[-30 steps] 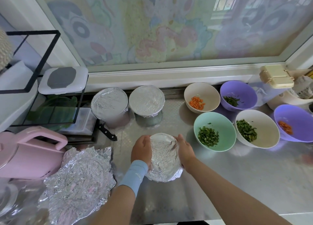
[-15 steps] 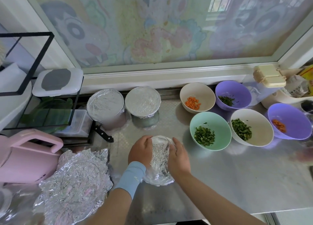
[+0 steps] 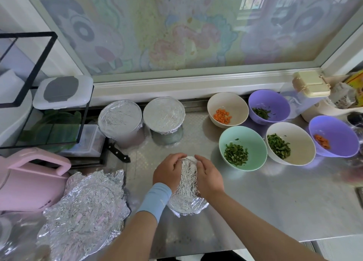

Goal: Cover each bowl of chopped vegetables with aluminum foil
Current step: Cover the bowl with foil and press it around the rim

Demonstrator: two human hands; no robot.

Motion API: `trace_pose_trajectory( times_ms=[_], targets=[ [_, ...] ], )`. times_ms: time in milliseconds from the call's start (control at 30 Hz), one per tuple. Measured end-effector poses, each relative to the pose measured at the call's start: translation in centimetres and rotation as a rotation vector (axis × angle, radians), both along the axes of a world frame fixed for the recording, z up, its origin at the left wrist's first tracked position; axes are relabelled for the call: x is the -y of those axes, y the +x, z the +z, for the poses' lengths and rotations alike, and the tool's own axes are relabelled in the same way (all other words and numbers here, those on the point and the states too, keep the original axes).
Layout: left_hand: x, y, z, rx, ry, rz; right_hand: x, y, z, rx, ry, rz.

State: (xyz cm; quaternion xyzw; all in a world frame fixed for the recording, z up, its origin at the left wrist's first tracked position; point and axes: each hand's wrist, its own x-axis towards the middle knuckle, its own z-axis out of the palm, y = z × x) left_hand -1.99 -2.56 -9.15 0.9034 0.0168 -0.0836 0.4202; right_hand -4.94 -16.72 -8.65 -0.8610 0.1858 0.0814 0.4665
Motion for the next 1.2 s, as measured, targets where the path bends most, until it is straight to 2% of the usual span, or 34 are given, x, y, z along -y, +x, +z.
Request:
trace_pose_trajectory(
  times_ms=[267,433,467,567,633,800,900,1000,1133,1200],
  targets=[
    [0.7,0.9,-0.2,-0.157,0.099,0.111,0.9,1.4,0.0,-0.124,0.226,-0.057],
    [0.6,1.5,0.6,-0.260,0.088,0.118,1.4,2.0,0.5,-0.193,0.281,-0.019],
    [0.5,1.5,0.6,-0.227,0.077,0.091,1.5,1.8,0.7,-0.178,0.242,-0.018],
    [0.0,1.1,0.4,0.041,0.020,-0.064,1.2,0.2,0.8,-0.081,0.070,-0.100],
    [-0.1,0.8,0.1,0.079,0.041,-0.168,0.5,-1.1,0.4,-0.069,0.086,-0.149],
    [0.5,0.7,-0.2,0.016,0.143,-0.122,-0.1,-1.4,-0.4,-0.107,0.279,-0.288],
    [1.0,1.0,0.1,-0.032,0.201,-0.080,0.0,-0.9,-0.7,-0.127,0.345,-0.306],
    [1.2,1.1,0.5,-0.127,0.176,-0.017,0.3,-0.5,-1.1,-0.152,0.376,-0.298],
    [0.5,1.0,0.8,-0.250,0.109,0.033,0.6,-0.1,-0.5,-0.174,0.347,-0.195],
    [-0.2,1.0,0.9,-0.248,0.096,0.036,0.7,-0.4,0.0,-0.111,0.205,-0.152]
  ],
)
